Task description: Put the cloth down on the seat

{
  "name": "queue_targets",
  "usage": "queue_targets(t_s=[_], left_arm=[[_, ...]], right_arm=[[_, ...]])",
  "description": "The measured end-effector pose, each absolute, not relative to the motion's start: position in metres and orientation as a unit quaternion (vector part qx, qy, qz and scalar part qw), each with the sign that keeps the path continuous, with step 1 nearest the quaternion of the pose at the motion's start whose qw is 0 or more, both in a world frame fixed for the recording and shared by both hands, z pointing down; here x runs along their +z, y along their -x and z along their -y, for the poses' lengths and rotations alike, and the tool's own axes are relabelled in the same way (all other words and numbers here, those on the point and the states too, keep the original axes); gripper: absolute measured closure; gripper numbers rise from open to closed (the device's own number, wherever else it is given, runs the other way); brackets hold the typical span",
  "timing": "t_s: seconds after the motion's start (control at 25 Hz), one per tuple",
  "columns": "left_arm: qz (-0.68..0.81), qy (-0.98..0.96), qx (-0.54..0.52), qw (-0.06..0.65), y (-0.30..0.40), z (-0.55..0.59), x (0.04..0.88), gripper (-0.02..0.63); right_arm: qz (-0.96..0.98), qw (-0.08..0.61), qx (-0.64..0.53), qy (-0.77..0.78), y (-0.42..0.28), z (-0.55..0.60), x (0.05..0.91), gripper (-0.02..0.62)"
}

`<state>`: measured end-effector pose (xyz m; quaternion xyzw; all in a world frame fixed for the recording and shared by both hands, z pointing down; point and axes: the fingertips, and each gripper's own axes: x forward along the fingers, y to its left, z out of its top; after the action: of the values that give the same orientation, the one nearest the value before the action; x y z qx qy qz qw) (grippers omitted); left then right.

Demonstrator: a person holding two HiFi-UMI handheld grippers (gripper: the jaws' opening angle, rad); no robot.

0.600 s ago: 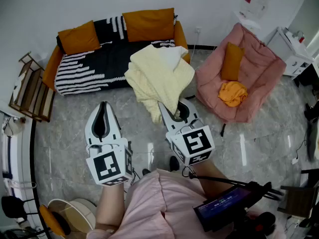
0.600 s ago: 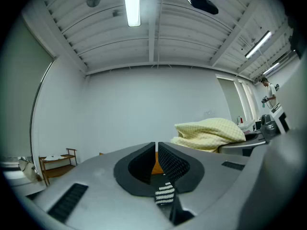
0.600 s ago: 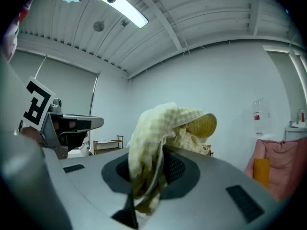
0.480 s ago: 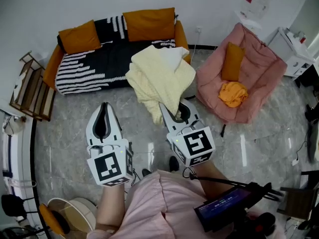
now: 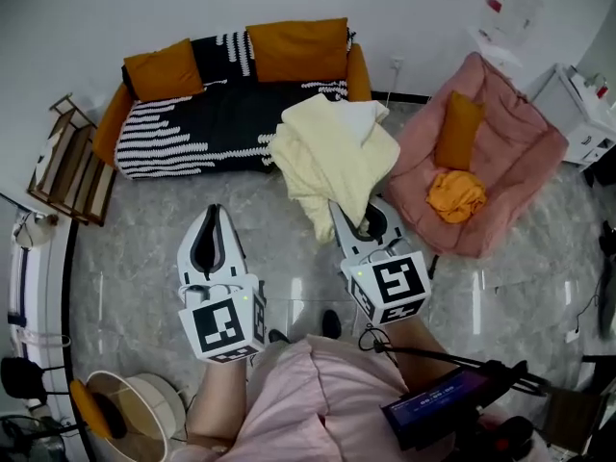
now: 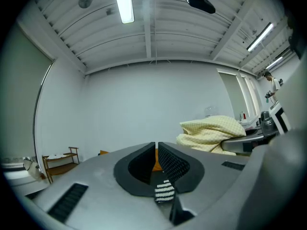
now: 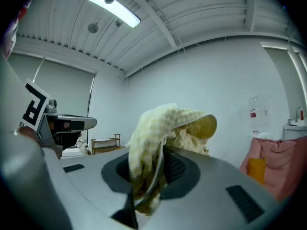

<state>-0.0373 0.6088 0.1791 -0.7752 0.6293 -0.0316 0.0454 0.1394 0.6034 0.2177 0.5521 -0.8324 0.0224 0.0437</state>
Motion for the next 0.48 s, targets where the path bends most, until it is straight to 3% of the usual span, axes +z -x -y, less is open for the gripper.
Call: queue_targets(t_s=[0.48], left_arm=[[-0.653,0.755,-0.059,0.022,0.033,-0.548,0.211,0.58]], right_arm=[[0.824,0.056,0.039,-0.562,-0.179,-0.521,0.242,0.52]])
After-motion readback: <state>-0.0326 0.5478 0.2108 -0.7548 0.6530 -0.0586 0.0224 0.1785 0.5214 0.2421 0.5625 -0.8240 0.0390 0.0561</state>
